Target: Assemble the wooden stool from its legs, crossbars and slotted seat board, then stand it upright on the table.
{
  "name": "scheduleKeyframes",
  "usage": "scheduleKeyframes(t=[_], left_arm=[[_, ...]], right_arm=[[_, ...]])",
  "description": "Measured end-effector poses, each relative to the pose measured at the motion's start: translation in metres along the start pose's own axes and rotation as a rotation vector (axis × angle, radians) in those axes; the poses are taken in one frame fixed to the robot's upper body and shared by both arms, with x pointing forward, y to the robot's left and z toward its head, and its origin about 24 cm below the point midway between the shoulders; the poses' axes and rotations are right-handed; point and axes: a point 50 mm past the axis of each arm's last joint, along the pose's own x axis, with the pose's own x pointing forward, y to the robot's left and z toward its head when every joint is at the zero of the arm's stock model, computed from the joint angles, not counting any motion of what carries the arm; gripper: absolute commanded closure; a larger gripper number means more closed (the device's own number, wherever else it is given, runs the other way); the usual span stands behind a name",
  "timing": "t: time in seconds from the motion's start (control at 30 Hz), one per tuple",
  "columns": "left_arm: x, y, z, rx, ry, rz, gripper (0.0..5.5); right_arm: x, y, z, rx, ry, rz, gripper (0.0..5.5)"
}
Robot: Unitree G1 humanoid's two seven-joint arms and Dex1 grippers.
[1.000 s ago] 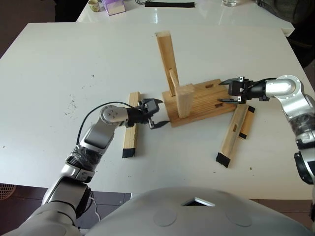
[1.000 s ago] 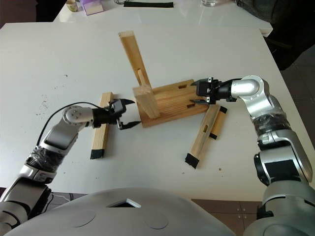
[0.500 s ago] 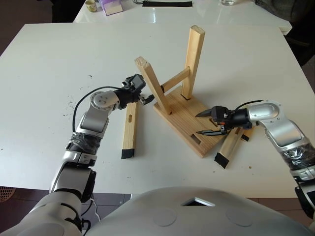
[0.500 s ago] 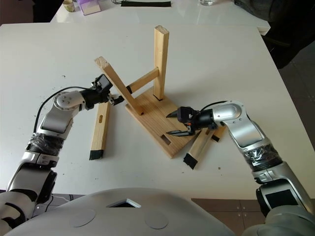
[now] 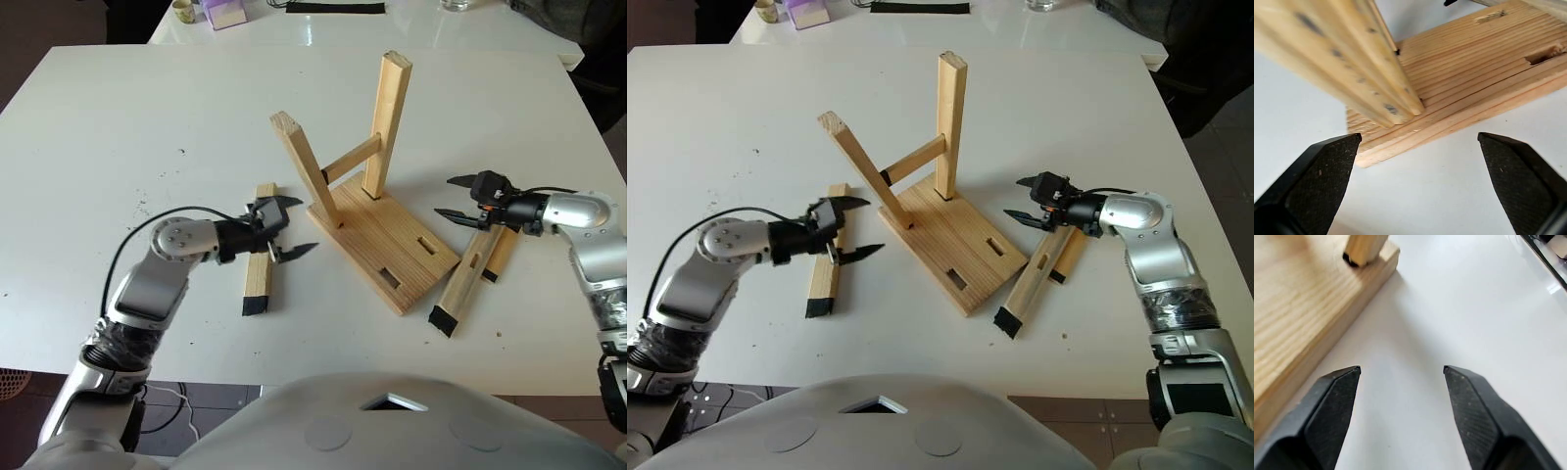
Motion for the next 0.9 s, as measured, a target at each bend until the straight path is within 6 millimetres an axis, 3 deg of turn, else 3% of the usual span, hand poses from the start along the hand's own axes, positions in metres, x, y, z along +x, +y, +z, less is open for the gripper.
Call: scheduleKeyframes(t=[0.1, 0.2, 0.4, 0.67, 0.9], left_arm=[[0.008, -0.004, -0.016, -0.002, 0.074, -0.007, 1.08], [0.013, 0.008, -0.017, 0.076, 0.082, 0.017, 1.08], [0.027, 0.033, -0.016, 0.061, 0.078, 0.119, 1.08], [0.019, 0.039, -0.021, 0.09, 0.08, 0.148, 1.08], [0.009, 0.049, -0.027, 0.096, 0.105, 0.178, 1.08]], right_arm=[[0.006, 0.018, -0.003, -0.007, -0.012, 0.071, 2.34], [0.007, 0.028, 0.001, -0.015, -0.032, 0.129, 2.34], [0.016, 0.036, 0.005, 0.031, -0.065, 0.12, 2.34], [0.034, 0.032, 0.009, 0.101, -0.085, 0.021, 2.34], [0.038, 0.044, 0.02, 0.094, -0.104, 0.103, 2.34]])
